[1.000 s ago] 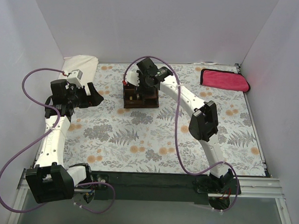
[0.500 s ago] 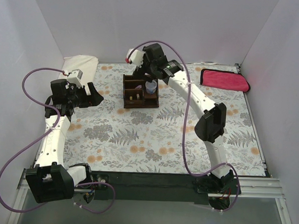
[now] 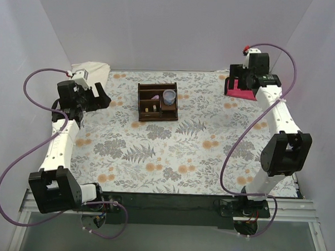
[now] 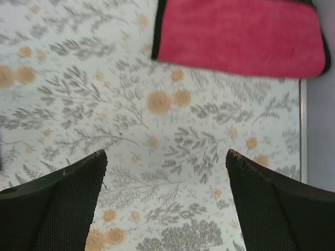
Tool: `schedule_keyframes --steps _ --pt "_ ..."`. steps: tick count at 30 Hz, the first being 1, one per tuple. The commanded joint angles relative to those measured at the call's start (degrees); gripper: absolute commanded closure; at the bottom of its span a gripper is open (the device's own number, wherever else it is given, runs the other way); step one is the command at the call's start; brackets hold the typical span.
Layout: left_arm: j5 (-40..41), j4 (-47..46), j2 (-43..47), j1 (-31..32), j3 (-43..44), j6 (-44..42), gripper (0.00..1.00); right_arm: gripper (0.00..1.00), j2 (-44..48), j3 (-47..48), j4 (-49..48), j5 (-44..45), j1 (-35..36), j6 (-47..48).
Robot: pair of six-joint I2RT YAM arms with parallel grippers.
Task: Sort the stationery into containers
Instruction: Reset both arms
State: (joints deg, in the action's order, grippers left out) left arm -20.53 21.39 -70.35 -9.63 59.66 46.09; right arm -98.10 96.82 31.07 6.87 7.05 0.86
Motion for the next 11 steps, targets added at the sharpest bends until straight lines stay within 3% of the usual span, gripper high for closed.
schedule_keyframes --steps 1,11 --pt "3.0 -3.1 -5.5 -0.2 4.3 0.1 0.16 0.02 5.2 -5.0 1.3 4.5 -0.6 -9.5" --pt "-0.6 -2.7 -17.5 -0.1 12.9 1.2 0.15 0.01 8.0 -8.5 8.3 4.8 -0.5 -6.0"
